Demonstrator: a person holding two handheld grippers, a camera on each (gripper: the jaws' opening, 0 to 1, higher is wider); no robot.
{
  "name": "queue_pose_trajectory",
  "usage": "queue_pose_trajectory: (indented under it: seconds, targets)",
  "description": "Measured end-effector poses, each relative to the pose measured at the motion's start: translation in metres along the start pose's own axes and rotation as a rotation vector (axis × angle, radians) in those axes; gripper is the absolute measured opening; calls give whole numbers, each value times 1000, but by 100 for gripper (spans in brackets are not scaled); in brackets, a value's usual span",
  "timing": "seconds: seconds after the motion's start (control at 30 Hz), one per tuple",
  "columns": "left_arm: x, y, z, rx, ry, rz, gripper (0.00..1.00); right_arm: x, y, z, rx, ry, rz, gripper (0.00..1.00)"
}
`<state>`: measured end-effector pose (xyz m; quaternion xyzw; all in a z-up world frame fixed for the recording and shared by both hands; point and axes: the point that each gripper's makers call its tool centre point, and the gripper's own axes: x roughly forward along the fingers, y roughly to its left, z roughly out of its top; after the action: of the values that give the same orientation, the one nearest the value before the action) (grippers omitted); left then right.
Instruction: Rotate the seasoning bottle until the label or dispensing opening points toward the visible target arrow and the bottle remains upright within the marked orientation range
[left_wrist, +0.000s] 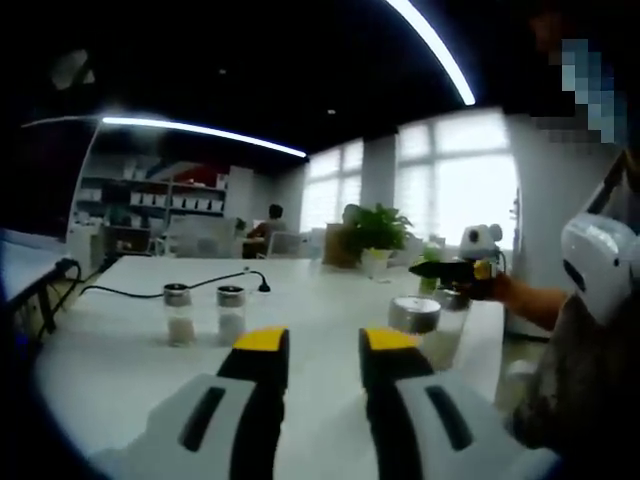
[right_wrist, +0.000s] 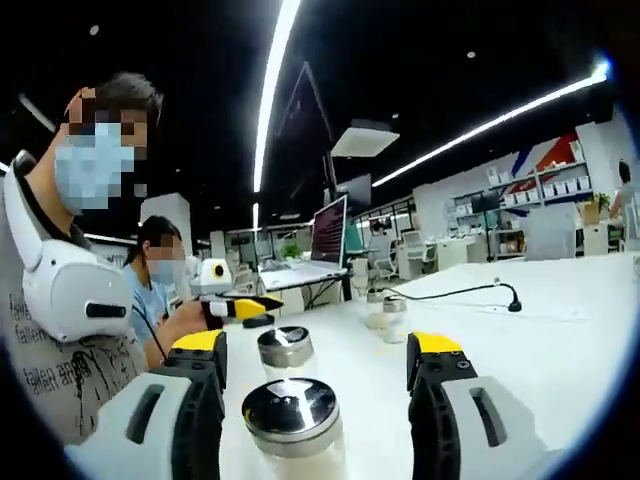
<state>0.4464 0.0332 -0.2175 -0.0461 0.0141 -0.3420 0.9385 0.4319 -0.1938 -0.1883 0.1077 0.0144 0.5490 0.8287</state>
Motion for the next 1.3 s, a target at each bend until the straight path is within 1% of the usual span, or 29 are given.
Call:
queue_pose_trajectory:
  seconds: [0.03, 0.07, 0.13, 0.17, 0.23, 0.3, 0.33, 0.37, 0.4, 0.43, 0.47, 0.53, 0.57, 0.6, 0.67, 0.83, 0.93, 1.03, 1.17, 1.3]
  targets:
    - [0, 0, 0, -1, 0, 0, 29, -3, 0, 1, 3, -8, -4, 68]
    - [0, 0, -1, -2, 3, 0, 29, -6, 3, 2, 17, -12, -1, 68]
    - [-1, 0, -3, 0, 10, 0, 29, -9, 8, -2, 40, -13, -4, 71]
    - [-2, 0, -4, 2, 13, 2, 29, -8, 10, -9, 46, 11, -12, 71]
    - [-3, 2, -6, 1, 14, 9, 29, -7, 9, -27, 18, 79, -49, 72]
    - [-4, 3, -6, -5, 13, 12, 29, -2, 8, -40, -5, 122, -69, 71]
    - [-4, 4, -7, -6, 14, 15, 29, -1, 7, -43, -19, 134, -69, 69]
    - [-5, 4, -8, -5, 15, 19, 29, 2, 9, -46, -41, 139, -54, 66]
    - [-5, 4, -8, -4, 15, 20, 29, 3, 10, -47, -82, 148, -48, 57]
    - [-7, 4, -9, -4, 16, 23, 29, 5, 8, -47, -128, 150, -49, 53]
    - [-8, 4, -10, -7, 16, 29, 29, 5, 10, -47, -98, 152, -36, 51]
    - [-11, 5, -12, -10, 19, 39, 29, 7, 14, -49, -58, 167, 20, 44]
    - [-14, 6, -12, -9, 20, 44, 29, 8, 14, -52, -34, 180, 33, 44]
    - [-16, 7, -12, -6, 19, 50, 29, 10, 11, -51, -76, 174, 30, 43]
    - [-23, 8, -11, -9, 9, 63, 29, 10, 10, -51, -79, 191, 42, 43]
    - [-36, 12, -14, -23, -6, 91, 29, 9, 9, -52, -72, 213, 99, 42]
    - [-44, 14, -18, -28, -1, 94, 29, 13, 16, -55, -76, 230, 122, 42]
    - [-52, 17, -18, -23, 1, 92, 29, 14, 21, -59, -91, 250, 163, 42]
    - [-57, 15, -17, -29, -11, 77, 29, 14, 26, -61, -96, 257, 217, 42]
    - [-58, 12, -19, -19, 0, 71, 29, 12, 30, -62, -101, 254, 265, 42]
